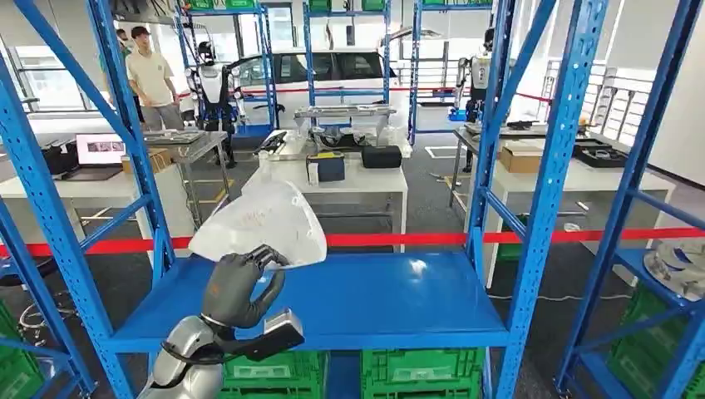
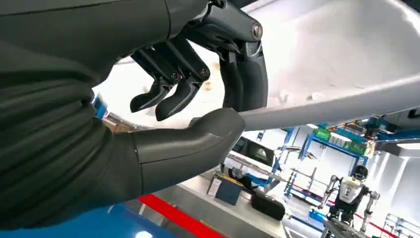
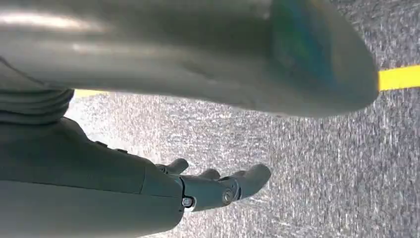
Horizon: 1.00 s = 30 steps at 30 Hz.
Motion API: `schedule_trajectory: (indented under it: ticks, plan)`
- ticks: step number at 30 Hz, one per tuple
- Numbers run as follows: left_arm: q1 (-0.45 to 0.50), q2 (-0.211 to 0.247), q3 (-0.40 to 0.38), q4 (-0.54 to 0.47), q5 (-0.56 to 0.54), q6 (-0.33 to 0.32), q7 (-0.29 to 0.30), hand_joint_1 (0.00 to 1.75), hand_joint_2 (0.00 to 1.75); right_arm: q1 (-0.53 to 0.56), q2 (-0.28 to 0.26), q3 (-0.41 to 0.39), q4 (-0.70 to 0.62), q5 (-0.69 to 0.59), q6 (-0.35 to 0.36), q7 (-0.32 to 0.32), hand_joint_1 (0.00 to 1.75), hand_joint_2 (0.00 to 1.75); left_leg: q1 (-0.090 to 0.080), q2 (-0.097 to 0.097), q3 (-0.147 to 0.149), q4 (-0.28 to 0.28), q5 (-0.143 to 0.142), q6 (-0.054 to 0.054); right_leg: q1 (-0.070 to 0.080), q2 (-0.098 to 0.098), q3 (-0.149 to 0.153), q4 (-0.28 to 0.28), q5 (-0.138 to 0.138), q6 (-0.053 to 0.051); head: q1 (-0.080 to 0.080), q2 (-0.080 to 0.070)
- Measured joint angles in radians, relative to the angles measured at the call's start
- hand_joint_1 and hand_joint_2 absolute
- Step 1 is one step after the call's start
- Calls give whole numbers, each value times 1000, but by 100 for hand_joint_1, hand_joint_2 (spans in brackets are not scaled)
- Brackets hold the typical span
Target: Take the parts from the cabinet and place them on the table.
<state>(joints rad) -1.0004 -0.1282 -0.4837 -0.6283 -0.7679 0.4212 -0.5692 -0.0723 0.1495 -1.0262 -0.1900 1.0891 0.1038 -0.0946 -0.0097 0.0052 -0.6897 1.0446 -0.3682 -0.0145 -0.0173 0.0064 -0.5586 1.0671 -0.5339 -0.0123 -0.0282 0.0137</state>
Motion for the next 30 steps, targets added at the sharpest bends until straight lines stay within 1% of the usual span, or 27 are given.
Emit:
schedule_trajectory:
  ticks: [1,2,4,5,6,7,8,10,11,12,13,15,16,17,18,19,20,21,22,23,24,25,26,27,28,29,30]
  plan:
    - [0,2,0,1,0,0,0,175,175,0,0,0,0,0,0,0,0,0,3,0,-6,4,-2,-5,-6,-5,-6,-7,14,-10,-1,0]
    - [0,5,0,0,0,0,0,175,175,0,0,0,0,0,0,0,0,0,5,-3,-18,24,-40,-12,-6,-6,-13,-10,23,-15,-1,-1]
    - [-1,7,0,0,1,0,0,175,175,0,0,0,0,-1,0,0,0,0,10,-3,-55,149,-153,-25,-6,-6,-36,-10,45,-19,-3,-1]
    - [0,8,0,1,2,0,1,175,175,0,0,-1,0,-2,-1,1,0,0,12,-3,-74,225,-194,-30,-6,-6,-49,-10,54,-19,-2,0]
    - [2,8,0,2,2,0,1,175,175,0,0,-1,0,-2,-2,1,0,0,13,-3,-86,293,-217,-32,-6,-7,-64,-9,65,-18,-3,-1]
    - [3,8,0,2,2,0,0,175,175,1,0,-1,0,-3,-3,1,0,0,14,-3,-76,311,-210,-33,-7,-7,-77,-9,75,-16,-2,-1]
    - [3,8,0,2,2,0,1,175,175,0,0,-1,0,-3,-3,1,0,0,15,-3,-46,288,-187,-32,-7,-7,-89,-9,85,-14,-3,-1]
    - [1,7,0,2,3,3,1,175,175,0,0,-2,0,-3,-4,1,0,0,16,-4,72,137,-139,-24,-7,-5,-109,-9,104,-8,-3,-1]
    - [-2,7,0,0,3,6,2,175,175,0,0,-2,0,-3,-4,1,0,0,15,-7,141,42,-153,-16,-8,-4,-112,-8,111,-3,-2,0]
    - [-5,4,0,-2,3,7,3,175,175,1,0,-3,0,-3,-4,0,0,0,9,-9,174,-11,-178,-11,-6,-3,-119,-9,118,6,-3,-1]
    - [-5,3,0,-3,3,10,3,175,175,1,0,-4,0,-3,-4,0,0,0,4,-10,162,-3,-162,-5,-8,-4,-116,-16,128,13,0,0]
    - [-7,3,0,-2,2,15,4,175,175,0,0,-6,0,-3,-3,0,0,0,-4,-10,151,-12,-154,11,-11,-4,-114,-30,148,29,-3,0]
    - [-7,3,0,-2,2,16,5,175,175,2,0,-6,0,-3,-2,0,0,0,1,-9,146,-25,-138,23,-11,-2,-117,-37,158,38,-3,-1]
    - [-8,1,0,-2,2,17,7,175,175,3,0,-7,0,-3,-2,0,0,0,5,-1,149,-32,-124,31,-15,-2,-127,-24,136,38,-3,-1]
    - [-9,0,0,-2,1,17,8,175,175,3,1,-7,0,-2,-1,1,0,0,5,-2,137,-35,-110,43,-10,-3,-144,22,75,38,-2,-1]
    - [-9,0,0,-2,-1,17,10,175,175,3,2,-7,0,-1,-1,1,0,0,3,-2,122,-34,-98,46,-10,-3,-167,94,13,40,-1,-1]
    - [-7,1,0,-2,-1,17,12,175,175,3,1,-8,0,-1,1,0,0,0,1,-2,109,-33,-88,49,-8,-3,-189,173,-32,41,-2,-1]
    - [-6,1,0,-2,-2,17,12,175,175,2,0,-8,0,0,2,0,0,0,-2,-2,94,-31,-79,51,-6,-3,-207,245,-60,42,0,-1]
    - [-5,1,0,-2,-2,16,12,175,175,2,0,-7,0,0,2,0,0,0,-3,-2,79,-28,-70,51,-4,-3,-207,278,-60,41,-1,-1]
    - [-5,2,0,-2,-3,14,13,175,175,2,0,-8,0,0,2,0,0,0,-4,-2,64,-25,-62,50,0,-3,-183,265,-39,38,0,-1]
    - [-5,3,0,-2,-3,10,13,175,175,2,0,-8,0,0,3,0,0,0,-4,-2,51,-20,-54,49,2,-3,-140,213,-9,35,0,-1]
    - [-6,3,0,-2,-3,7,12,175,175,2,0,-8,0,0,3,-1,0,0,-4,-2,38,-14,-47,46,4,-3,-73,123,20,31,0,-1]
    - [-9,3,0,-2,-2,5,12,175,175,0,0,-8,0,0,3,-2,0,0,-4,-2,29,-7,-41,43,5,-4,-2,30,20,25,0,-1]
    - [-11,3,0,-5,-2,2,10,175,175,-3,-2,-8,0,0,3,-2,0,0,-8,-2,17,-2,-36,37,10,-4,28,-31,-16,17,0,-1]
    - [-11,3,0,-4,-2,-2,8,175,175,-2,-1,-8,0,-1,3,-2,0,0,-8,-1,20,-2,-31,32,14,-4,16,-14,4,13,-2,-1]
    - [-14,1,0,-4,-2,-3,4,175,175,-2,-1,-8,0,-1,3,-2,0,0,-7,-1,19,1,-26,27,14,-2,16,-25,-2,7,-2,-1]
    - [-16,0,0,-5,-1,-3,3,175,175,-2,-2,-8,0,-1,4,0,0,0,-6,-1,20,-6,-18,21,17,-2,12,-23,4,1,-2,0]
